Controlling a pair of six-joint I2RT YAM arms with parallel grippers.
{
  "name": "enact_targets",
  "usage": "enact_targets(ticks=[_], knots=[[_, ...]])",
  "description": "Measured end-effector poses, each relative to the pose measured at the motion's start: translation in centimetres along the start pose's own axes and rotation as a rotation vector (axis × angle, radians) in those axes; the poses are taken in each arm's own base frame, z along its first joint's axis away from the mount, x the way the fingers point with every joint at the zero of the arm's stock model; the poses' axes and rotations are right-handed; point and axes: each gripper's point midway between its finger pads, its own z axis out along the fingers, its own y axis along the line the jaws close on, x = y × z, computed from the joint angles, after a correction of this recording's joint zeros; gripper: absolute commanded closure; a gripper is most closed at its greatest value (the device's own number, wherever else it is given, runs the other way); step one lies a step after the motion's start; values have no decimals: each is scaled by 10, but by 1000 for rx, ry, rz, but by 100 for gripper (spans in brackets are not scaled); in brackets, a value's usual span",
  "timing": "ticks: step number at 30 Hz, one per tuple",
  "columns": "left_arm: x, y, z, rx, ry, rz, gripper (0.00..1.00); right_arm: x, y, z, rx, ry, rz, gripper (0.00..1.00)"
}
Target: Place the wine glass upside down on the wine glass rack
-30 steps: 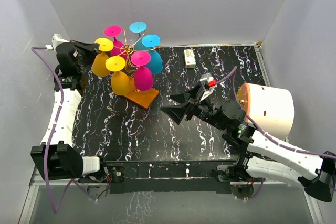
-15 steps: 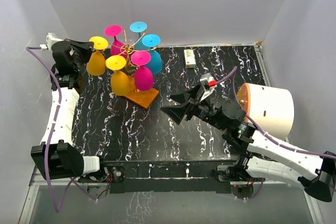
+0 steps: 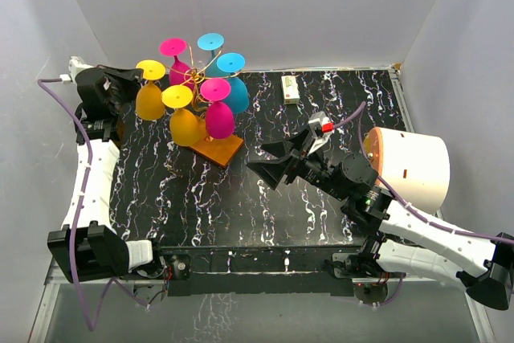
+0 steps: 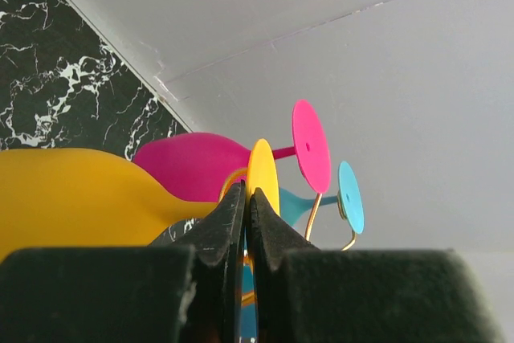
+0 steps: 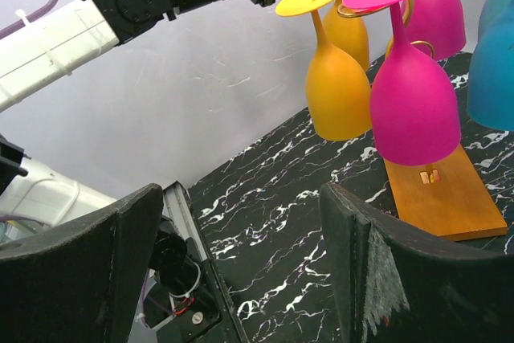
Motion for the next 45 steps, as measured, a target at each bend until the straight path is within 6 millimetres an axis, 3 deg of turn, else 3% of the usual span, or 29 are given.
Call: enact_targets(ticks=[6, 13, 32, 41, 45], knots=[[5, -5, -17, 18, 31, 5, 100, 0, 0, 0, 3, -1, 0, 23], [12, 1, -18, 1, 63, -4, 96, 1, -1, 1, 3, 1, 1, 23], [34, 23, -30, -86, 162, 59, 47, 5, -6, 3, 24, 9, 1, 23], [23, 11, -43, -97, 144, 210, 33, 3, -11, 3, 51, -1, 1, 23], [34, 14, -52, -100, 186, 283, 12, 3, -14, 4, 72, -6, 8, 23]])
